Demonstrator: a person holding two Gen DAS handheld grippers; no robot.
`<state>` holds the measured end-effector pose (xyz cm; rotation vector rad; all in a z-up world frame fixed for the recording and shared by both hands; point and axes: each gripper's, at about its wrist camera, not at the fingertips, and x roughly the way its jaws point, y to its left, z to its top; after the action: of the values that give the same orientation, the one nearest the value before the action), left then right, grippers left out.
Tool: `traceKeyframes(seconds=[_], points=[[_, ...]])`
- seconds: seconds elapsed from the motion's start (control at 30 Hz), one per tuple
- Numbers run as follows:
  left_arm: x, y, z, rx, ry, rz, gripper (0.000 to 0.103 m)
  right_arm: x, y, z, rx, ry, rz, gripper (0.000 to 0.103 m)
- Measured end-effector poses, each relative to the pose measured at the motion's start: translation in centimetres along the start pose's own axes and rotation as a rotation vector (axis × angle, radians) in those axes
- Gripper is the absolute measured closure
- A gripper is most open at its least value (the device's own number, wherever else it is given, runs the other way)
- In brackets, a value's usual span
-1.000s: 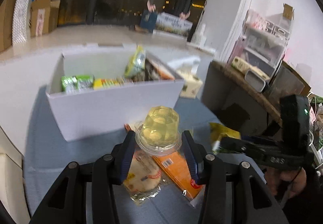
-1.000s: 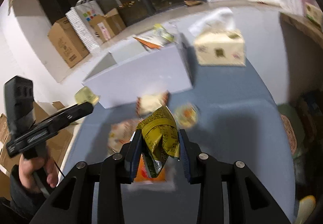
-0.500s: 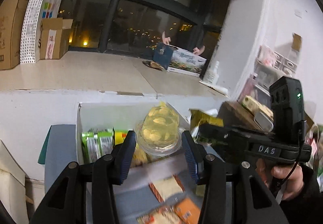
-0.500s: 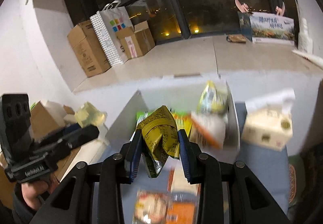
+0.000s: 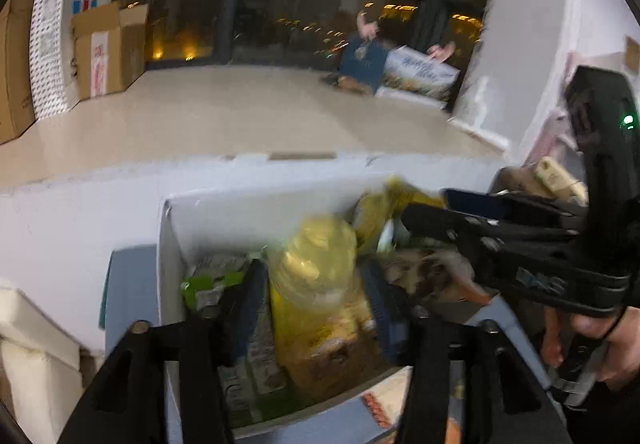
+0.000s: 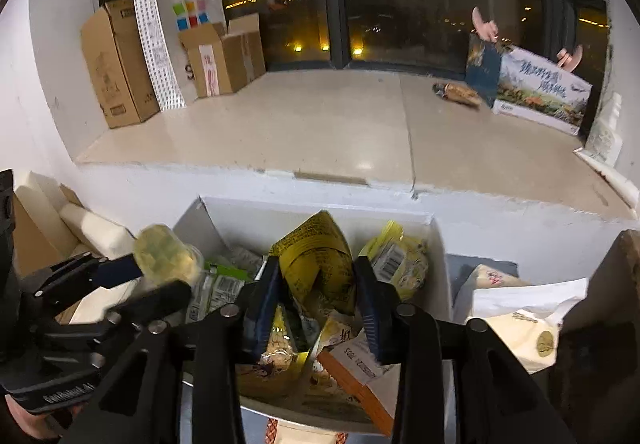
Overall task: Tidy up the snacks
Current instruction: 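Carry the seaweed packet and jelly cup into the white box and open both grippers, then return to the table and grasp the orange bread loaf bag with the right gripper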
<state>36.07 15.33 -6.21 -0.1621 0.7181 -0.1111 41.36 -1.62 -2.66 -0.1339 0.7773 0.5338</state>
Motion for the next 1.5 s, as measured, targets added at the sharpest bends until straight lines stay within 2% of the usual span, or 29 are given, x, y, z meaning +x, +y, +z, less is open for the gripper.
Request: traceKeyframes(seconds=[0.03, 0.07, 0.17, 0.33, 0.47, 0.63, 0.73, 0.9, 1.0, 1.1, 1.2, 1.33, 1.43, 1.5], points=[[0.3, 0.1, -0.2, -0.003, 0.007, 0.032, 0.0, 0.4, -0.1, -0.1, -0.001, 0.016, -0.004, 0.011], [0.4, 0.1, -0.5, 0.0, 0.006, 0.045, 0.0, 0.8, -0.2, -0.2, -0.004, 0.025, -0.017, 0.0], [0.2, -0.1, -1.2, -0.001, 0.009, 0.025, 0.0, 0.7, -0.3, -1.0, -0.041, -0.011, -0.103, 0.0], [-0.8, -1.1, -1.5, 0.013, 0.001, 0.032, 0.0, -0.5, -0.2, -1.8, -0.051, -0.033, -0.105, 0.0], [-2.7, -1.7, -1.8, 0.026, -0.023, 0.037, 0.0, -2.4, -0.7, -2.0, -0.002, -0.069, -0.071, 0.0], [-6.4, -2.8, -3.1, 0.048, -0.069, 0.023, 0.0, -6.9, -1.6, -3.2, 0.037, -0.156, -0.073, 0.0], [-9.0, -3.5, -4.6, 0.048, -0.101, 0.014, 0.0, -9.8, -2.5, -4.7, 0.07, -0.185, -0.03, 0.0], [-13.2, -5.8, -8.3, 0.077, -0.154, 0.0, 0.0, -14.8, -3.1, -9.6, 0.064, -0.237, -0.019, 0.0], [-15.0, -6.9, -10.6, 0.081, -0.163, -0.047, 0.0, -16.3, -3.4, -13.2, 0.062, -0.225, -0.009, 0.0], [-16.1, -7.5, -13.1, 0.046, -0.161, -0.06, 0.0, -17.1, -4.1, -17.2, 0.099, -0.207, 0.02, 0.0], [-16.9, -8.0, -15.3, 0.008, -0.162, -0.035, 0.0, -17.0, -4.8, -21.9, 0.141, -0.164, 0.034, 0.0], [-17.1, -7.8, -17.7, -0.052, -0.142, -0.07, 0.0, -15.5, -5.2, -27.2, 0.204, -0.09, 0.053, 0.0], [-17.1, -7.8, -19.0, -0.074, -0.114, -0.078, 0.0, -14.4, -4.8, -29.4, 0.213, -0.029, 0.035, 0.0], [-17.2, -7.7, -19.7, -0.079, -0.106, -0.078, 0.0, -13.7, -4.6, -29.6, 0.197, -0.003, 0.045, 0.0]])
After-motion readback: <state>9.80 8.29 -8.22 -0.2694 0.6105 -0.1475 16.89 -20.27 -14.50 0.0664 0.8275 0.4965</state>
